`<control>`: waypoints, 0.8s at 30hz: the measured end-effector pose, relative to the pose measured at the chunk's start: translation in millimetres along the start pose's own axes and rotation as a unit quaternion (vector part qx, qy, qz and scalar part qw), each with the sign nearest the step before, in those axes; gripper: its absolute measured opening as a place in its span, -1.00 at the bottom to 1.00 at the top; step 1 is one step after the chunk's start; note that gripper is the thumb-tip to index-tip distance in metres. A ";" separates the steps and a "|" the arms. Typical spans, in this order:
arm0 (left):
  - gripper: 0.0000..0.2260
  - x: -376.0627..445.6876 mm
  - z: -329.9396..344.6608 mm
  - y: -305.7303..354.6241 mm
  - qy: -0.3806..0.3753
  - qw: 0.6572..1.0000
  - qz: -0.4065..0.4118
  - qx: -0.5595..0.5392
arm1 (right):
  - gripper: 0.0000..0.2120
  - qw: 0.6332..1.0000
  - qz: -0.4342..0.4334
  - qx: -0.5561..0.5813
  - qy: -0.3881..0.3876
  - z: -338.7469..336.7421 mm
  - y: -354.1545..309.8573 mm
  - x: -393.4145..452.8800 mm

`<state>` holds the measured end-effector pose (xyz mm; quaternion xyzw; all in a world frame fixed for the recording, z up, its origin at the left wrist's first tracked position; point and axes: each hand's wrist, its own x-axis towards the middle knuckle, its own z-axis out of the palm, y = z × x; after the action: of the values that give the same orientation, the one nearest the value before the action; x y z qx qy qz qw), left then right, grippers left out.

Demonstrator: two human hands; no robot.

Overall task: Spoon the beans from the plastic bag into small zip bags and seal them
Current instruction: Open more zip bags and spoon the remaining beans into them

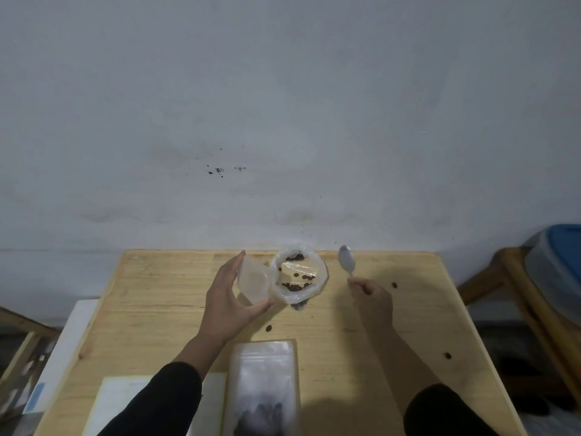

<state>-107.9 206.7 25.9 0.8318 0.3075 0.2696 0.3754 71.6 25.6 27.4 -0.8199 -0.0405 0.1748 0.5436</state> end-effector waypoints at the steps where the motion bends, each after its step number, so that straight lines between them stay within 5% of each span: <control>1: -0.06 0.5 0.7 -0.4 0.000 1.000 -0.002 -0.003 | -0.85 0.999 -0.020 0.025 -0.010 -0.6 -8.0 -3.0; 4: -0.06 3.1 2.3 -0.5 -0.001 1.000 -0.010 -0.011 | -0.94 0.990 -0.070 0.079 -0.096 -2.0 -31.9 -17.6; 8: -0.05 7.6 3.2 0.1 -0.005 1.000 -0.011 -0.007 | -0.40 0.967 -0.119 0.044 -0.222 4.0 -40.3 -29.8; 10: -0.04 10.2 2.5 -0.1 -0.006 1.000 -0.011 -0.007 | -0.40 0.963 -0.126 0.038 -0.234 10.1 -38.0 -32.4; 13: -0.05 14.1 1.7 -2.6 -0.005 1.000 -0.013 -0.002 | -0.50 0.971 -0.143 -0.030 -0.188 20.6 -28.1 -31.7; 17: -0.05 19.1 2.6 -6.1 -0.007 1.000 -0.023 0.001 | -0.90 0.979 -0.149 -0.049 -0.133 34.1 -14.7 -27.9; 24: -0.05 24.6 9.7 -11.1 -0.019 0.999 -0.038 -0.005 | -0.85 0.990 -0.141 -0.001 -0.026 46.5 -10.2 -29.6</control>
<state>-88.3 225.7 16.9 0.8229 0.3302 0.2405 0.3949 29.7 62.9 27.7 -0.8015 -0.1701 0.1181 0.5610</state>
